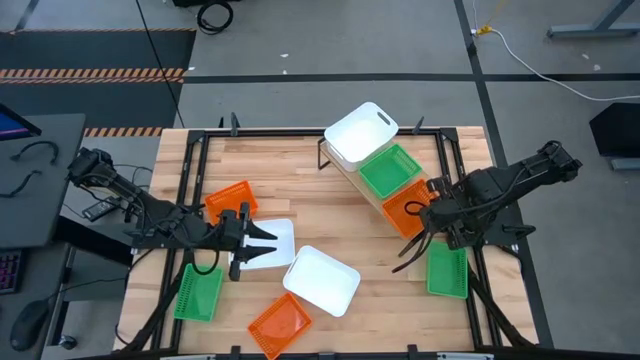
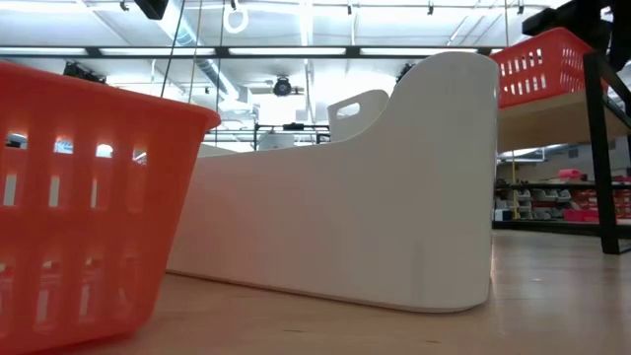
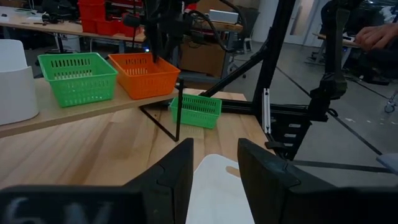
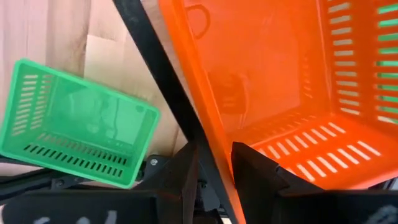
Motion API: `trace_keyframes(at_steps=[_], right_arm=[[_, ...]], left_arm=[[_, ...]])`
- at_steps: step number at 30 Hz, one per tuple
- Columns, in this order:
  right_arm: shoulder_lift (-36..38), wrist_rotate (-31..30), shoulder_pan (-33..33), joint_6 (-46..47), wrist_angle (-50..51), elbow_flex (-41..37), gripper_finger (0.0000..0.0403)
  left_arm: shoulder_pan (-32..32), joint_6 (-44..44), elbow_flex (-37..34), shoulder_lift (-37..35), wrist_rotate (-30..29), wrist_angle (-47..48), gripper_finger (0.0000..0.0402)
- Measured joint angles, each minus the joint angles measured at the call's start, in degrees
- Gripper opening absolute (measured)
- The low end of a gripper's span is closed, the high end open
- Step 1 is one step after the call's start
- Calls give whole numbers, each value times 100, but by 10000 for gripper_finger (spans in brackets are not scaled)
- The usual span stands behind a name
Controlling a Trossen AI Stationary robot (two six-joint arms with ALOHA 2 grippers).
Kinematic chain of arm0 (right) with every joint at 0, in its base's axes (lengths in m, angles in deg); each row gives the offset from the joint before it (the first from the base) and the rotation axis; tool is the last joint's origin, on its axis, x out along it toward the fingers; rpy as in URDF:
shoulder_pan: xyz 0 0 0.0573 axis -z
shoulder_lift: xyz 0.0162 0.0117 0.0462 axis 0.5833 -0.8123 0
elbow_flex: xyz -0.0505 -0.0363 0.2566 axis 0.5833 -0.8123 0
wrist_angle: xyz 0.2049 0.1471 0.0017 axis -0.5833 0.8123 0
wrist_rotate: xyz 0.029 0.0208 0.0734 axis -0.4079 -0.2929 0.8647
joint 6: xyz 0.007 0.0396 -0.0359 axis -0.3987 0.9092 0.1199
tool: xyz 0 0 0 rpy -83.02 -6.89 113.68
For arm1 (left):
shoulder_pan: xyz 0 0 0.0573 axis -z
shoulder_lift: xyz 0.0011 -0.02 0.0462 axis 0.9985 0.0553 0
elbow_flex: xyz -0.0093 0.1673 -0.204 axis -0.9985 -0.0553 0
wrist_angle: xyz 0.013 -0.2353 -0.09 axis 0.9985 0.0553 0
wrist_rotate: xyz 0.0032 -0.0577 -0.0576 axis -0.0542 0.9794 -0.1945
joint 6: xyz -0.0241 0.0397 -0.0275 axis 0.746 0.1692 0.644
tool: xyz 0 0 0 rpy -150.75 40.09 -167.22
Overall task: Stack baskets on shelf by color
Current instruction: Put the bottom right orange bin on the shelf
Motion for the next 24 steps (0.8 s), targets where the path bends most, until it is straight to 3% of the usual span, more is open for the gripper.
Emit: trace_keyframes(at_steps=[11, 20, 24], right_arm=[[0, -715, 0, 726, -6, 791, 105], [-60, 18, -50, 1104, -78, 1241, 105], [-276, 27, -125, 1283, -999, 1241, 105]], left_arm=[[0, 0, 0, 1, -2, 0, 133], [0, 60, 0, 0, -2, 0, 133], [-2, 61, 0, 1, -2, 0, 133]])
